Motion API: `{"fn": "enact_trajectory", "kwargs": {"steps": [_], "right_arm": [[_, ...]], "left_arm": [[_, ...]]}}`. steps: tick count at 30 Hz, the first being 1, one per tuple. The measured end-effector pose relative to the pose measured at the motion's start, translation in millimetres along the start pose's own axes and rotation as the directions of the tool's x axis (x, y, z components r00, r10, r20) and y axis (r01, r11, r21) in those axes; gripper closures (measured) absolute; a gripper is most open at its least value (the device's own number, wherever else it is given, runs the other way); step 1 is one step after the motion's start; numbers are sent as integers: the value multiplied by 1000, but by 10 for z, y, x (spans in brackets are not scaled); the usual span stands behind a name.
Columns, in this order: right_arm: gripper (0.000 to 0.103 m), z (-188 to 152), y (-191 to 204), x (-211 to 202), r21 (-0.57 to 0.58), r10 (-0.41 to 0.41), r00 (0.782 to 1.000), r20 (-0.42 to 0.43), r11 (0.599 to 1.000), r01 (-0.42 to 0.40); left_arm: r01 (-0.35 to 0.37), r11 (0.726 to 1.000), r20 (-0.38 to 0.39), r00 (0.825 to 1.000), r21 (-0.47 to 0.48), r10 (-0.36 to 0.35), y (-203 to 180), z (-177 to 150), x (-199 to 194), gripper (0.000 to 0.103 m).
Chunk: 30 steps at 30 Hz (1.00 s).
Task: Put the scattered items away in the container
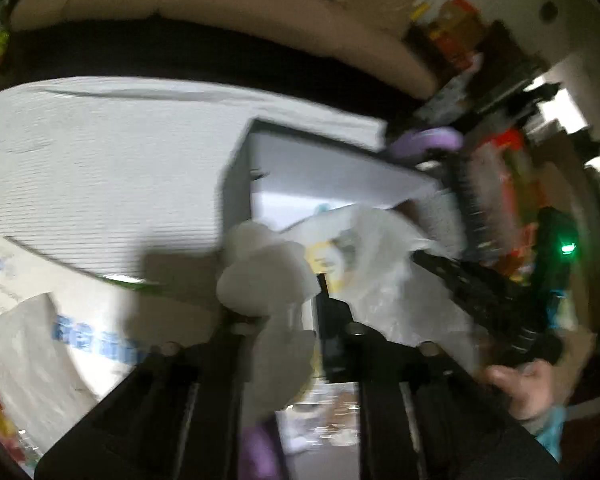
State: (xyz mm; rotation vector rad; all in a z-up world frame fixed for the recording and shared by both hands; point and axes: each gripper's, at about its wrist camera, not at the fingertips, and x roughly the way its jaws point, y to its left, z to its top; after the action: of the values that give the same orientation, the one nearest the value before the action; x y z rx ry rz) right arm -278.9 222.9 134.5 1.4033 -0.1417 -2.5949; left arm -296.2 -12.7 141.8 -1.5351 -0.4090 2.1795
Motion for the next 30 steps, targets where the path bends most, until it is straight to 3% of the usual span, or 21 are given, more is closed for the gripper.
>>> {"fn": "enact_trajectory", "kwargs": {"steps": [2, 5, 7, 9, 10, 11, 12, 13, 14, 15, 17, 18, 24, 26, 30], "right_arm": [[98, 45, -61, -89, 12, -28, 998, 49, 1000, 28], [98, 134, -117, -177, 44, -10, 994, 106, 999, 6], [98, 200, -227, -244, 116, 80, 983, 164, 988, -99], [98, 233, -411, -215, 243, 177, 960, 216, 942, -229], [98, 254, -474, -127, 289, 169, 965, 198, 931, -223], [96, 263, -500, 8, 309, 92, 988, 124, 943, -127], [94, 272, -495, 131, 288, -1, 999, 35, 958, -9], [91, 266, -488, 239, 243, -94, 994, -48, 965, 103], [84, 242, -482, 287, 190, -160, 983, -90, 966, 175], [81, 221, -482, 243, 164, -172, 982, -73, 970, 182], [51, 189, -475, 89, 118, -190, 982, -19, 974, 191], [48, 176, -472, 21, 97, -199, 980, -1, 976, 198], [48, 132, -491, -344, 27, -197, 980, 38, 980, 196], [48, 98, -469, -444, 46, -181, 983, 45, 983, 179], [48, 17, -396, -712, 79, -101, 993, 54, 992, 96]], "left_arm": [[31, 999, 2, 1000, 32, -31, -162, 29, -31, 92], [102, 994, 27, 994, 49, -103, -470, 128, -46, 92], [115, 992, 79, 990, 50, -119, -624, 208, -80, 92], [130, 991, 133, 983, -6, -128, -634, 273, -65, 92], [132, 990, 142, 982, -44, -124, -598, 300, -15, 91], [97, 993, 111, 990, -70, -89, -562, 311, 105, 85], [39, 996, 34, 999, -83, -36, -541, 286, 302, 77], [-30, 996, -52, 998, -90, 25, -505, 226, 502, 55], [-78, 993, -106, 992, -90, 68, -467, 146, 639, 45], [-89, 993, -131, 988, -73, 79, -457, 63, 716, 45], [-87, 996, -129, 988, -29, 83, -478, -63, 725, 45], [-85, 996, -120, 989, -12, 83, -501, -109, 690, 45], [-111, 993, -57, 992, 28, 112, -548, -188, 305, 34], [-94, 995, -54, 994, 23, 95, -577, -202, 184, 21], [-63, 998, -28, 998, 26, 64, -606, -362, -132, 21]]}}
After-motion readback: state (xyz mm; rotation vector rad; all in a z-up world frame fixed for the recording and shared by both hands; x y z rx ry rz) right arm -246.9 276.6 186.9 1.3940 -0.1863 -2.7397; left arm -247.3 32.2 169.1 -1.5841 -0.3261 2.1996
